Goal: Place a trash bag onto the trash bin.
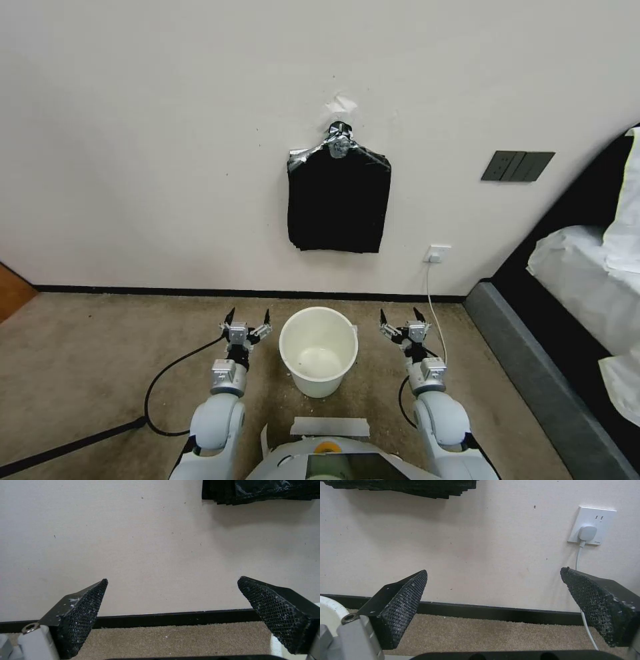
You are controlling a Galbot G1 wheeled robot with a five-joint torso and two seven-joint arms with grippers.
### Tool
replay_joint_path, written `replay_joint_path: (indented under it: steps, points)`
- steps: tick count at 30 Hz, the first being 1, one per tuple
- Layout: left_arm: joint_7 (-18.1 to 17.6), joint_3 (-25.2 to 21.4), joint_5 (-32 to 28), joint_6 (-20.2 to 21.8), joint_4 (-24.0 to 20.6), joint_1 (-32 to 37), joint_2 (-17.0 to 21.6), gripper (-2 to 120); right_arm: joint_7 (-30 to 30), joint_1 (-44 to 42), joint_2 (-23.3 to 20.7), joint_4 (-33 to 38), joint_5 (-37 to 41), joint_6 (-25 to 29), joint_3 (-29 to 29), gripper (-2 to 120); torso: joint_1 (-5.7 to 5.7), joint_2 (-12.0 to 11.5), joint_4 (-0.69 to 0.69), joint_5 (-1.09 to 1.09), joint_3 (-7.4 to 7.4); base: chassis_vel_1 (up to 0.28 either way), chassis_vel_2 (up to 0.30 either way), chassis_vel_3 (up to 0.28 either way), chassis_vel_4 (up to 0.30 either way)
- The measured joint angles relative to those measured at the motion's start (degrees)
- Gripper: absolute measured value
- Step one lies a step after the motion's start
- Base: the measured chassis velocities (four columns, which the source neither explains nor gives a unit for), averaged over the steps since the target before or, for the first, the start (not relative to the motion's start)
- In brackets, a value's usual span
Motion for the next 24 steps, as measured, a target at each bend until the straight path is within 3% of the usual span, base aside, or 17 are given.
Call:
replay_joint_path:
  steps: [24]
  points:
    - [0.0,0.0,0.0,0.0,0.0,0.0,0.0,100,0.0,0.0,0.0,0.0,0.0,0.0,0.0,100,0.0,0.0,0.0,0.0,0.0,0.0,0.0,0.0,0.0]
